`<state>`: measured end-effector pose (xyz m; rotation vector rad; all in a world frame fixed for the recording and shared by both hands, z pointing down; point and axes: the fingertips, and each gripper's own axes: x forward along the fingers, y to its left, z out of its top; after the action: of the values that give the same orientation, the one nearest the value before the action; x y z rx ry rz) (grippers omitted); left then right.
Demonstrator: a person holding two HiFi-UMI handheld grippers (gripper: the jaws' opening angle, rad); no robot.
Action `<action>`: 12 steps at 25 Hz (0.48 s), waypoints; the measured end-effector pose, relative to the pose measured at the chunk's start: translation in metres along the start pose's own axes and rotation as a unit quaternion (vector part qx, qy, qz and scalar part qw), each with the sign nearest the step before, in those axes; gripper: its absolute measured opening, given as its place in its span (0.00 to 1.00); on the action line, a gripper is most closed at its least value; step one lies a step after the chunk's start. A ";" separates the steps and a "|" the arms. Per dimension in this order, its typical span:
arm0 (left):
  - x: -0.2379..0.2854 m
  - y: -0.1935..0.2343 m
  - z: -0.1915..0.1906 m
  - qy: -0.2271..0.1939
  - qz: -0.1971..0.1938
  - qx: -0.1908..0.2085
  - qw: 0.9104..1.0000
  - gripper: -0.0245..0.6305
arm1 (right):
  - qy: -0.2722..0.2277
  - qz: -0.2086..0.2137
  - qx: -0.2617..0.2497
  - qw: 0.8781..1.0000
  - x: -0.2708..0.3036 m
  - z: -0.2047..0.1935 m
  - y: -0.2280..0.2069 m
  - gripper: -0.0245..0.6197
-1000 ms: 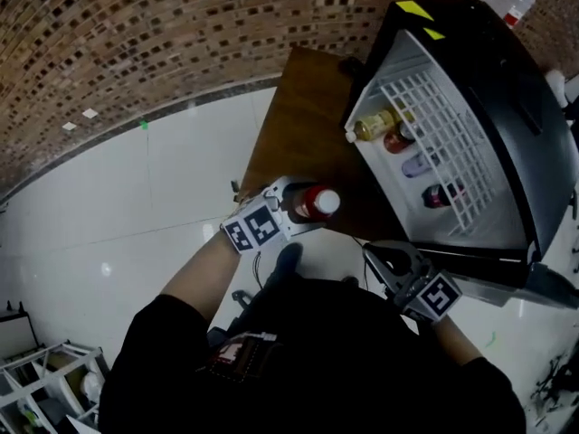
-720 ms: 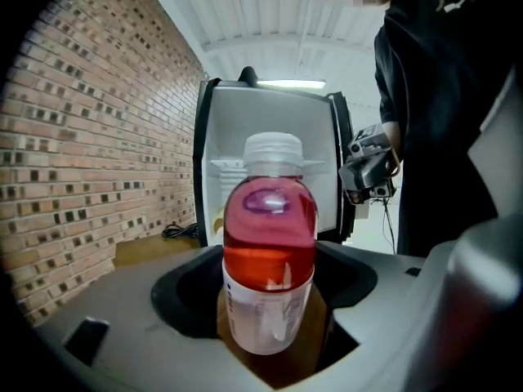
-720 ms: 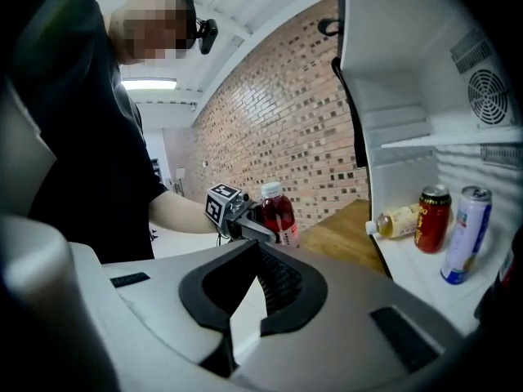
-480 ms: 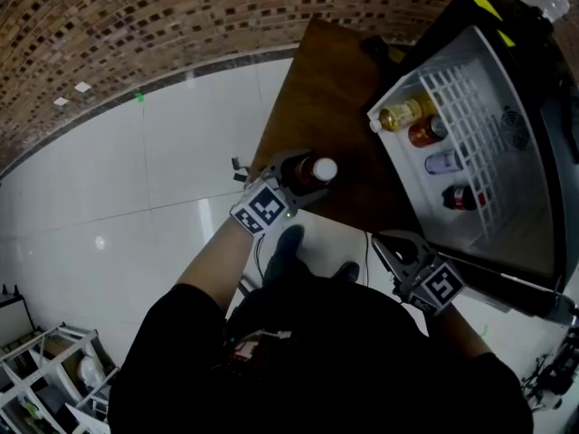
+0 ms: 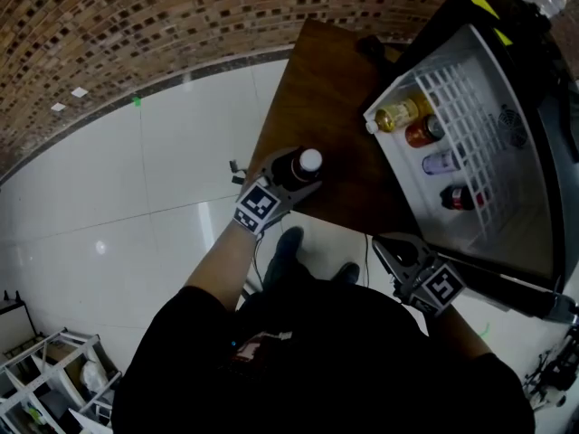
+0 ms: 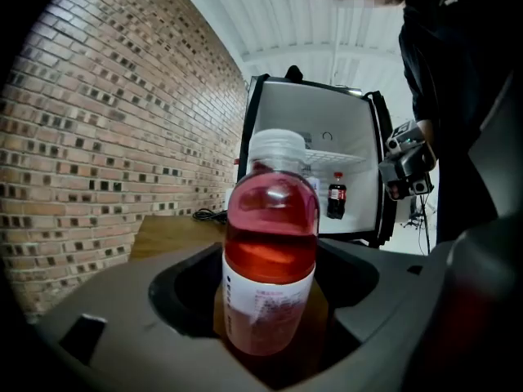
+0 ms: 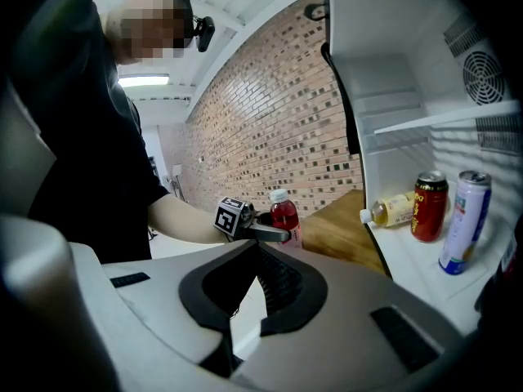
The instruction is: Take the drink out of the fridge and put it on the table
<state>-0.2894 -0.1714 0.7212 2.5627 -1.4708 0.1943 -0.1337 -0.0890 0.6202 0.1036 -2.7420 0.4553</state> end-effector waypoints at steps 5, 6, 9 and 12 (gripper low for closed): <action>-0.017 0.009 0.006 0.000 0.021 -0.046 0.999 0.78 | -0.011 -0.009 0.000 1.000 -0.007 0.013 0.001 0.06; -0.026 0.010 0.008 0.001 0.030 -0.053 0.998 0.78 | -0.015 -0.009 -0.001 1.000 -0.010 0.017 0.003 0.06; -0.068 0.003 0.020 -0.010 0.043 -0.081 0.996 0.77 | -0.040 0.008 0.001 0.999 -0.024 0.032 0.015 0.06; -0.104 -0.044 0.059 -0.044 -0.014 -0.114 0.992 0.62 | -0.078 0.038 0.002 0.996 -0.050 0.055 0.038 0.06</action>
<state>-0.3019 -0.0755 0.6388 2.4333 -1.3959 -0.0870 -0.1104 -0.0705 0.5425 0.0379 -2.9060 0.4912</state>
